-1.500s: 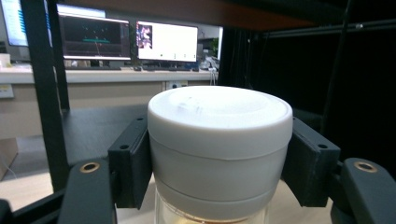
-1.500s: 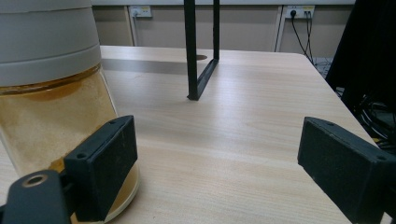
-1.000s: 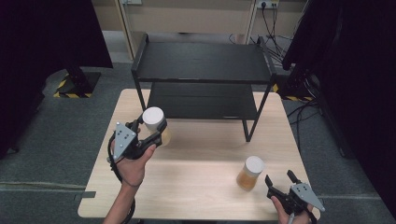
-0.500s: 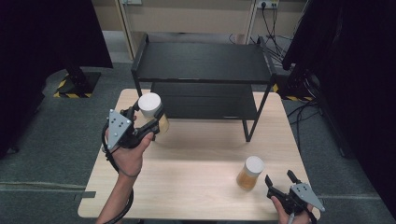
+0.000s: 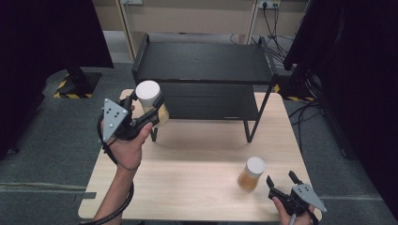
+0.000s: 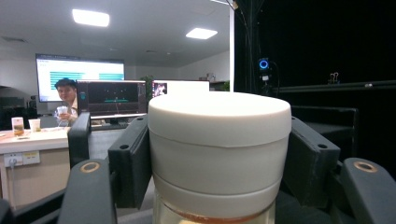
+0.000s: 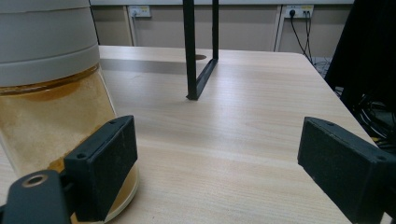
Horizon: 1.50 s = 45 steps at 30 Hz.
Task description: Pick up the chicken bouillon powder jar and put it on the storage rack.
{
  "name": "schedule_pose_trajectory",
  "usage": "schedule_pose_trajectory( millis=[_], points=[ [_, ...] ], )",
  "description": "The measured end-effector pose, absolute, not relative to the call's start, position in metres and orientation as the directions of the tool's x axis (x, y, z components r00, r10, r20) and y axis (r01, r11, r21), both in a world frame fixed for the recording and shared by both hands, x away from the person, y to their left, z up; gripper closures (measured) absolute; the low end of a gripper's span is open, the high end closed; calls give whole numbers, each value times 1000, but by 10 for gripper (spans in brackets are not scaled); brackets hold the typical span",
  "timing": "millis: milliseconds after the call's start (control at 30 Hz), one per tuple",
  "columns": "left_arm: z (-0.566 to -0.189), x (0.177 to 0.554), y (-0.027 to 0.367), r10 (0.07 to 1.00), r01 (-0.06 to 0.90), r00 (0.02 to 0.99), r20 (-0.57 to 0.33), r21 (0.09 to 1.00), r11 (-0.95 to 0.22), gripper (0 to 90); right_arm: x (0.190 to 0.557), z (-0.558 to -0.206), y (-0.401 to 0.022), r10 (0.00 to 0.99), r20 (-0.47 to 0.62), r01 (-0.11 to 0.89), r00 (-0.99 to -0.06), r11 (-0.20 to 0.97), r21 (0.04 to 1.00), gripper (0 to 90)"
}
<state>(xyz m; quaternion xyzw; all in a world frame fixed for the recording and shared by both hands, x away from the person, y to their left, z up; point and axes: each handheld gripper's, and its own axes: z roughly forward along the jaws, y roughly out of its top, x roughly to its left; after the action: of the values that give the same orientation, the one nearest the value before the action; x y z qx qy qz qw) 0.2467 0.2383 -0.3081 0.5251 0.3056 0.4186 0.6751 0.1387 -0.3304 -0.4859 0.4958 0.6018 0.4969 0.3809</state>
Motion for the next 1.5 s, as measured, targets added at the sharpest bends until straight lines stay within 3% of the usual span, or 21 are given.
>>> schedule_pose_trajectory(
  millis=[1500],
  points=[
    [-216,288,217,905,-291,421,59,954,73,334,139,-486,-332,974,37,219,-223,13,976,122]
  ],
)
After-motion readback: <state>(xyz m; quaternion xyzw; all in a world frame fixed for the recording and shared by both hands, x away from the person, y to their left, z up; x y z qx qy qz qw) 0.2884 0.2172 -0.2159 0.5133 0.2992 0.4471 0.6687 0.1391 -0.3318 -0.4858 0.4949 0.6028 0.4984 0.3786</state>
